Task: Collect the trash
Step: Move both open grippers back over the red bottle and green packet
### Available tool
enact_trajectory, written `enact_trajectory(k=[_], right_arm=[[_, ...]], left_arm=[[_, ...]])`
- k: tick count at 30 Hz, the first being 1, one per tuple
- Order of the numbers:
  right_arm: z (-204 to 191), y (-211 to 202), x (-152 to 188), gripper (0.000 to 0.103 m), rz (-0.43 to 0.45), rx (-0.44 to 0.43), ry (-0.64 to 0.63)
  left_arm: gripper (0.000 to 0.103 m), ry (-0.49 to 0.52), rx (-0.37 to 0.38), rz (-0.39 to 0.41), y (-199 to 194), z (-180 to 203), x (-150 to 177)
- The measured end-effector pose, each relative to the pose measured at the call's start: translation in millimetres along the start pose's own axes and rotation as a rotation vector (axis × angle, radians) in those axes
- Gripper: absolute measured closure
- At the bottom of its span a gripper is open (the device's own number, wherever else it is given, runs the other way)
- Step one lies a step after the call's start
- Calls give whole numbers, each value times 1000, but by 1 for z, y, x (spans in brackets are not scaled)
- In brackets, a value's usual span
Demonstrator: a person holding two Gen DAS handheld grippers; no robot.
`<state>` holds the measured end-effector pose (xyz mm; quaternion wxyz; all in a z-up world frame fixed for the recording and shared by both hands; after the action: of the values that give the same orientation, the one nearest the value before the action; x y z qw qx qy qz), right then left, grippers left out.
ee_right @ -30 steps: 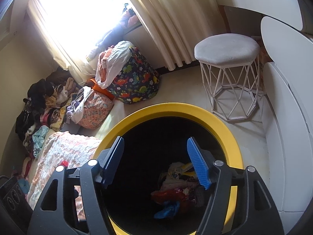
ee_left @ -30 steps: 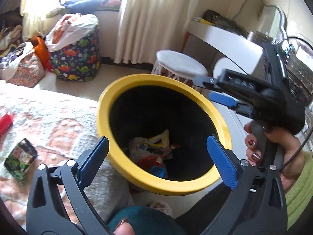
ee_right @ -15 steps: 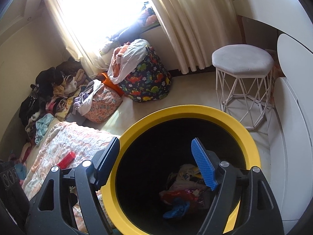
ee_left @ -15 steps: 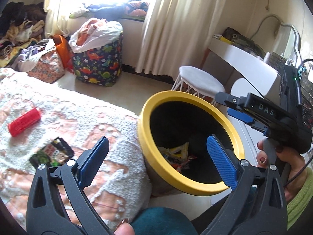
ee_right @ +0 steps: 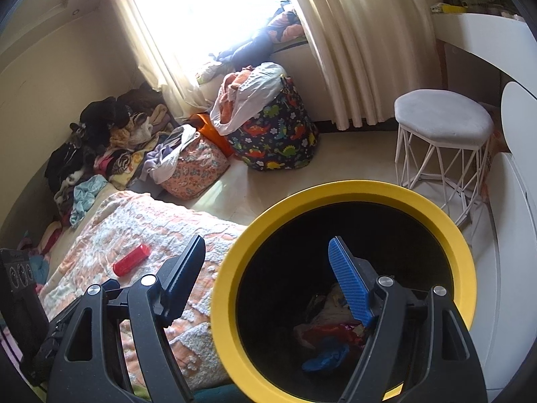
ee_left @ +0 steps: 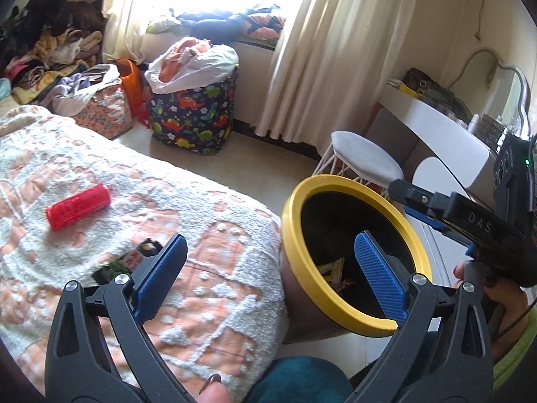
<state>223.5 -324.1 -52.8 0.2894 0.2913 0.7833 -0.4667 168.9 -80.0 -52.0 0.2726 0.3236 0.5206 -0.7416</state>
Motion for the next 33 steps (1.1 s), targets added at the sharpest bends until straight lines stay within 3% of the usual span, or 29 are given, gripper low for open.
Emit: enact_trajectory(k=[33], right_arm=[[-99, 25, 30, 26, -80, -144, -194]], left_arm=[[11, -177, -168, 75, -35, -104, -6]])
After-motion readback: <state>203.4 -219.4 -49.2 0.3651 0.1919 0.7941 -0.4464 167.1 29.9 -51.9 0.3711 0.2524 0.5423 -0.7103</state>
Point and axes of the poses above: each gripper's, at about its wrist camera, not at the fingertips, and y roughly the way its jaws point, z to its right, x to its underside, the point moved 1 cm from there along y, roughly the way its jaws point, and after that the axes turned 3 degrees about -x, right-handed, at the moved point
